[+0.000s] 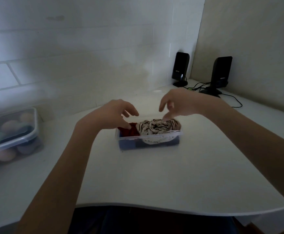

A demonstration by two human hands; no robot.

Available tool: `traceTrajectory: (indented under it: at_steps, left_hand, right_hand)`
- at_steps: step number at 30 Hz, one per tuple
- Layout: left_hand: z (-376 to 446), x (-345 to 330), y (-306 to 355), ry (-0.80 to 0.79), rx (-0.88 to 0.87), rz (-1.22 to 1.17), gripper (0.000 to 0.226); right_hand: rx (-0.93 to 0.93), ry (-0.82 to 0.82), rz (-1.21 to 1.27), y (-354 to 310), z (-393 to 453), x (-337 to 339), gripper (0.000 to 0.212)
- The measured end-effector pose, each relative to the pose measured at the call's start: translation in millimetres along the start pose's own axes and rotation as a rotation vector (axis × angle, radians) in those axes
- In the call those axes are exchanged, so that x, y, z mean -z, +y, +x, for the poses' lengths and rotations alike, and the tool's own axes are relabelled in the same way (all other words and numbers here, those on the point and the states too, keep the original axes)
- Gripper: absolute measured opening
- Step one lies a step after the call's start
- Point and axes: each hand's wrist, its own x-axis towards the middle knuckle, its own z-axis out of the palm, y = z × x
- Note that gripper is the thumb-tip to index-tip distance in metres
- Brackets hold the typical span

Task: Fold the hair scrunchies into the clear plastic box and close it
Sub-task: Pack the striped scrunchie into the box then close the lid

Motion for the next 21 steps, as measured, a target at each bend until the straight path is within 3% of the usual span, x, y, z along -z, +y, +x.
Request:
traceTrajectory:
  at_steps: [6,15,19,21]
  left_hand:
    - [3,-12,2,-0.032,0.059,0.229,0.046]
    - [18,-27,3,-0.041,0.063,0.456,0.043]
    - [14,-22,1,-0.075,0.083,0.374,0.046]
    - [11,-20,0,-0.074,0.074,0.313,0.047]
  right_hand:
    - [0.024,-0.076,-0.065,-24,19,-31,0.046]
    - [0.004,-0.212,-0.219,-27,31,-51,0.037]
    - [0.027,-0.353,-0.028,-12,21,-39,0.044]
    - [0.049,-0.302,0.163,0,9,-27,0.051]
